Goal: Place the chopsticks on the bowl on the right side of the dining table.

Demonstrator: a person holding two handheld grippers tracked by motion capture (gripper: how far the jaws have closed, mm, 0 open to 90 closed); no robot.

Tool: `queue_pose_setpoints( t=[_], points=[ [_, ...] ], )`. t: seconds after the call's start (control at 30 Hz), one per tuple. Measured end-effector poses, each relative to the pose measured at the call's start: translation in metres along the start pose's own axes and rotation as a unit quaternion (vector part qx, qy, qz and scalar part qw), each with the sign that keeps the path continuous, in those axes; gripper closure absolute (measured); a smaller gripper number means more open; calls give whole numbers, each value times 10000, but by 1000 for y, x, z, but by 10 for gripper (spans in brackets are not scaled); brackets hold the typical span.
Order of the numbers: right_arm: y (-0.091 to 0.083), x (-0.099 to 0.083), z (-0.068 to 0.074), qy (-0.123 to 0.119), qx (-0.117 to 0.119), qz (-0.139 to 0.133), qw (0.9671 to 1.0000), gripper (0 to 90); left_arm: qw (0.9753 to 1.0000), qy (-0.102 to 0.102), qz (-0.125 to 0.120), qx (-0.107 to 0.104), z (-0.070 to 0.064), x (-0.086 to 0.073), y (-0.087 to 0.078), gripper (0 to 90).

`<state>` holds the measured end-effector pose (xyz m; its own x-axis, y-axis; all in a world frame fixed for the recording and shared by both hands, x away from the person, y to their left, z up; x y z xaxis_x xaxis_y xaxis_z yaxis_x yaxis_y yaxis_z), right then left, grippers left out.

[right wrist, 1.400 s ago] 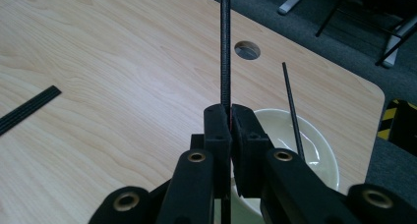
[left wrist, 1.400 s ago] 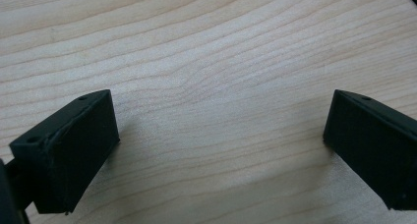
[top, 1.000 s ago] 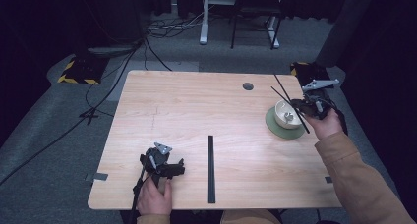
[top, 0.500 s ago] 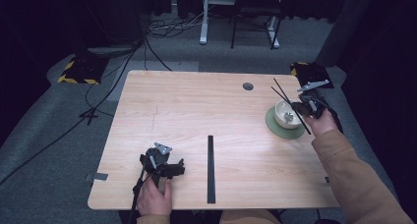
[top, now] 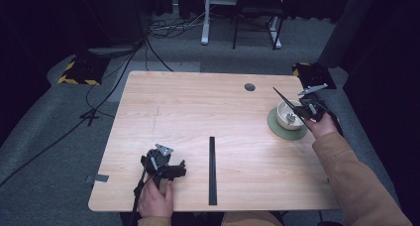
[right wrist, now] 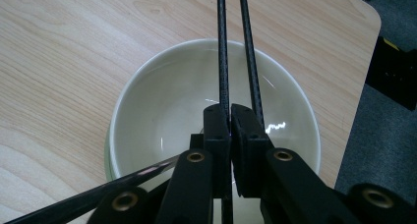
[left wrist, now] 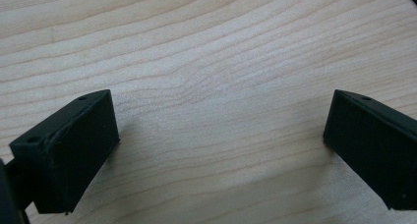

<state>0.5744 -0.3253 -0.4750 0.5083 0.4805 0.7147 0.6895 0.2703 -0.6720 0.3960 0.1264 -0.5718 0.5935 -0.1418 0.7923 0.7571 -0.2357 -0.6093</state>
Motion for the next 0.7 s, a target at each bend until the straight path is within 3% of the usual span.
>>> queue_pose_setpoints(
  t=[0.2,0.23,0.27,0.3,0.33,0.43,0.7],
  points=[
    [3,-4,3,-18,43,11,10000,833,10000,-5,6,2,0,0,0,4],
    [2,-3,3,-12,51,-21,10000,806,10000,-2,6,1,0,0,0,4],
    [0,0,5,-24,84,-139,9999,717,10000,-6,4,-2,0,0,0,4],
    [0,0,5,-24,84,-139,9999,717,10000,-4,6,1,0,0,0,4],
    [-2,5,4,-20,41,-278,9996,613,10000,-6,6,-2,0,0,0,4],
    [-1,8,1,-23,-10,-390,9992,507,10000,-2,10,9,0,0,0,4],
    [7,1,-6,167,63,-276,9995,482,10000,-5,6,-2,0,0,0,4]
  ],
)
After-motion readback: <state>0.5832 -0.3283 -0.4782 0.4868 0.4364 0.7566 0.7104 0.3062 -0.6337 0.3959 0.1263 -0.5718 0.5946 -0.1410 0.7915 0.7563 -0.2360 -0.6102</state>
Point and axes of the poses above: each handheld gripper's, and its own axes: y roughly forward along the jaws, x roughly out of its top, z roughly to its left, the point moved 9 cm from there along y, roughly forward along the jaws, and after that the axes turned 11 degrees about -z, right-handed, at the moved point
